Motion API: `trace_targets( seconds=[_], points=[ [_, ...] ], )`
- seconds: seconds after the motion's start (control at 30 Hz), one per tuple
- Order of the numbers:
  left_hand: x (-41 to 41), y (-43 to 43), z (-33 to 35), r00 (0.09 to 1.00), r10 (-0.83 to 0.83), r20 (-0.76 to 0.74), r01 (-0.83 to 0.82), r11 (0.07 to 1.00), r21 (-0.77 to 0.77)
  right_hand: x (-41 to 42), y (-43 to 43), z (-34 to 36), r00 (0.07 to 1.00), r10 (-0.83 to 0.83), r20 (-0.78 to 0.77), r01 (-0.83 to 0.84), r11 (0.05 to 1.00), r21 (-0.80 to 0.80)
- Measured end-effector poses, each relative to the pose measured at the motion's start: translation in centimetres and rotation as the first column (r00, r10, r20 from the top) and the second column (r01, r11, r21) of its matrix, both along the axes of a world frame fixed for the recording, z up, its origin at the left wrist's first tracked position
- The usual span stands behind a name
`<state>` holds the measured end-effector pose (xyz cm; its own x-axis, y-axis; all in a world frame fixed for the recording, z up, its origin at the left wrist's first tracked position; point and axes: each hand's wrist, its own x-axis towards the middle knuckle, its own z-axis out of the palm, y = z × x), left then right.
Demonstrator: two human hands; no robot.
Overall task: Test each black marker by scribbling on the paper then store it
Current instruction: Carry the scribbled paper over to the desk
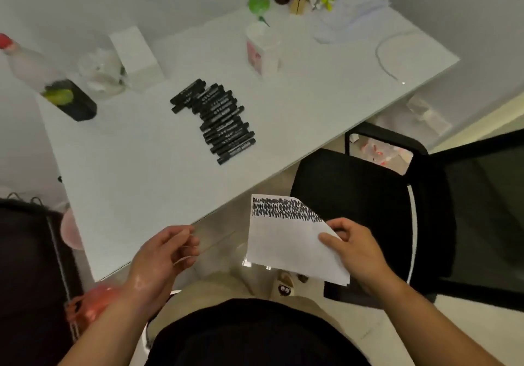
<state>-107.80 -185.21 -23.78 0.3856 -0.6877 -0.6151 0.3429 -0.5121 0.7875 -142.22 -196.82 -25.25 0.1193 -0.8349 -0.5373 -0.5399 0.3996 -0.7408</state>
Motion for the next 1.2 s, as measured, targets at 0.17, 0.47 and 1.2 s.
trace_targets(
  seconds=[0.17, 0.47, 1.2],
  points=[
    [3.9, -3.1, -1.2, 0.997, 0.077, -0.022, -0.077, 0.997, 0.018, 3.8, -7.8, -0.2, 0.998, 0.056, 0.010, -0.056, 0.998, -0.012],
    [10.7, -10.6, -1.6, 0.998, 0.020, -0.065, -0.023, 0.999, -0.037, 9.6, -16.8, 1.2, 1.000, -0.010, -0.011, 0.009, 0.997, -0.073],
    [5.1, -24.7, -7.2, 0.893, -0.064, 0.445, 0.042, 0.997, 0.059, 12.0, -41.5, -2.4, 0.886, 0.345, -0.309, -0.390, 0.916, -0.097]
  ],
)
